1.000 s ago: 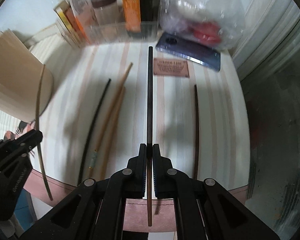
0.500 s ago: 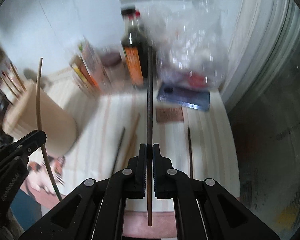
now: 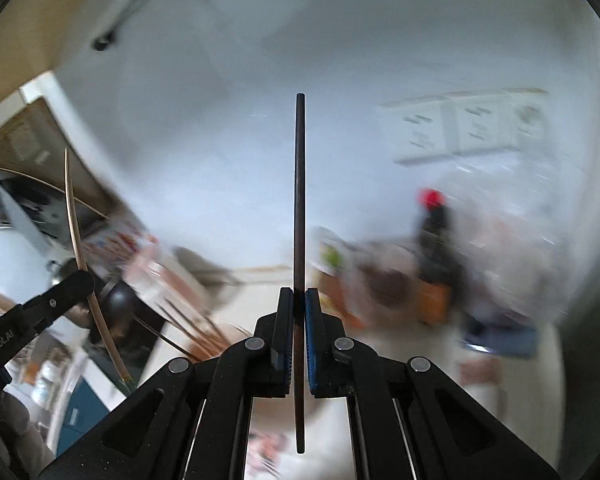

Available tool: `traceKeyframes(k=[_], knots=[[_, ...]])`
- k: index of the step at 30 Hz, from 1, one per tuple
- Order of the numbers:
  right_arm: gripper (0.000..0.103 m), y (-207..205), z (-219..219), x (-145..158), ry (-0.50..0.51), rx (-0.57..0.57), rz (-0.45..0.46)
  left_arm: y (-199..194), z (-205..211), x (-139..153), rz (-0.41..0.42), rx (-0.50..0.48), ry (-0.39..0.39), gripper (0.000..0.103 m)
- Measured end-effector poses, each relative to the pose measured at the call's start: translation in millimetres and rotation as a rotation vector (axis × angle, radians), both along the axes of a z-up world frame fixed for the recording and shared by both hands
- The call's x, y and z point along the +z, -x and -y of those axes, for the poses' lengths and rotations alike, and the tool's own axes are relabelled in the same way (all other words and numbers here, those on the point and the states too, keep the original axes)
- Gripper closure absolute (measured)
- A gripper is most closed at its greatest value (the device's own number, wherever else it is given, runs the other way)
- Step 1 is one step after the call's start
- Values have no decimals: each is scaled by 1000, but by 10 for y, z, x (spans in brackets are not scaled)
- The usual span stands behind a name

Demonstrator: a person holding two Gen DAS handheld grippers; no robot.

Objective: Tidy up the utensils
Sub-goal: 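Lift both held chopsticks upright and carry them over the beige holder, then lower both chopsticks into the beige holder and open both tools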

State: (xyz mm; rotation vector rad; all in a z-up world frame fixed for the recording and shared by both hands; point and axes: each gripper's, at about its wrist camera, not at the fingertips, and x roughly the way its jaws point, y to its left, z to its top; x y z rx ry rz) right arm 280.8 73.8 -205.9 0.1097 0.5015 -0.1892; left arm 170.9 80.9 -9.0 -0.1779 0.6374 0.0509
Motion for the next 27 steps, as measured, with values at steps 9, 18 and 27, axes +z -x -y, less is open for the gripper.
traceKeyframes(k=[9,18,27], knots=[[98,-918,-711,-243,55,186,59,-430,-786,-529,-47,190,114,99],[98,-1410,-818,-701,137,210,48,-647,-859,-1111,-69,230,172,99],[97,-1439,-687,-896,145,192,38,-713,-790,-1123,-12,192,139,99]])
